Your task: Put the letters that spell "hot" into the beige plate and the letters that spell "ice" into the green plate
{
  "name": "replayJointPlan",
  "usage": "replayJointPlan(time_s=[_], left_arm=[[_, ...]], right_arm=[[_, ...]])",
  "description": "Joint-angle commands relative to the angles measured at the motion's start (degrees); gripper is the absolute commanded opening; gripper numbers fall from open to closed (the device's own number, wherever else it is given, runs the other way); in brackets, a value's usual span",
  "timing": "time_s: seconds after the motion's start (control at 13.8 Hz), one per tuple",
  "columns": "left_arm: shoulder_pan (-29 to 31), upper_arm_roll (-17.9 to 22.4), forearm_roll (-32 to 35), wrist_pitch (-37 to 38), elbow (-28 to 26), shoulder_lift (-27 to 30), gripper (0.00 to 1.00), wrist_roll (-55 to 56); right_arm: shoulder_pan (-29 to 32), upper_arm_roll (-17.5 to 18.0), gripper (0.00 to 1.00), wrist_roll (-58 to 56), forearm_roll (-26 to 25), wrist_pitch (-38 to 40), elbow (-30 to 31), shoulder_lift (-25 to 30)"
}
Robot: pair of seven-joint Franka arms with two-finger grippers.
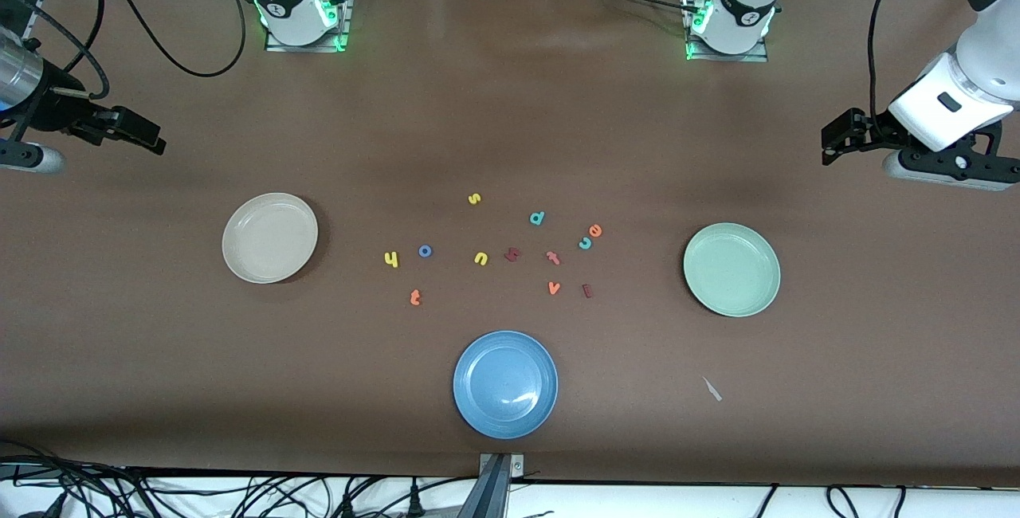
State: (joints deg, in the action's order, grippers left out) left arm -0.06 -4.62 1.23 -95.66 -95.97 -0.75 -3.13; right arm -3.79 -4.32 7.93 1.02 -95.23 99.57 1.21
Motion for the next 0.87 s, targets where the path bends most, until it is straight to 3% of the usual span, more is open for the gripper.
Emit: replayJointPlan(time_s=[0.0,0.79], left_arm=[[0.59,-0.39,-0.36,0.57,0.08,0.14,1.00,-0.74],[0.42,-0.39,-0.27,0.48,1.05,-0.39,1.00,-0.74]], right_arm=[[0.19,0.01,1.00,0.33,0.91,0.92,-0.69,-0.07],[0.19,0.01,1.00,0.33,0.83,0.92,-0.69,-0.07]])
